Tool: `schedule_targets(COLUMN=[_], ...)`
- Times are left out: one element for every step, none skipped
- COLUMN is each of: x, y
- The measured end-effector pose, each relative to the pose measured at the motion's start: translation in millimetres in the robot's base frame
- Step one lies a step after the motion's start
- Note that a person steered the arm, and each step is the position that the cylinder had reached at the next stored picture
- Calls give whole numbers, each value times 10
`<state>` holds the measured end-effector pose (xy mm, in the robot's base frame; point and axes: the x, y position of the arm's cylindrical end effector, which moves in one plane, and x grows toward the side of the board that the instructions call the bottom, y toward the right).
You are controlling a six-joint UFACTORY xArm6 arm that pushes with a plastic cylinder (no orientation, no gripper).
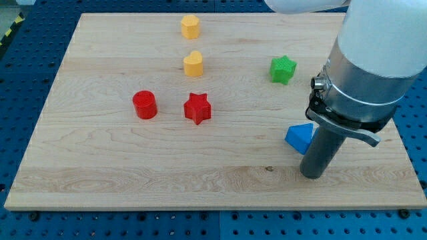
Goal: Separate the triangle from the cube
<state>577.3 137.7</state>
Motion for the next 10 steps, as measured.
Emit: schedule_targets(x=[-33,-247,-455,-521,-629,-714,-607,-394,-416,-470], y=[84,160,161,161,161,161,164,153,39,-177])
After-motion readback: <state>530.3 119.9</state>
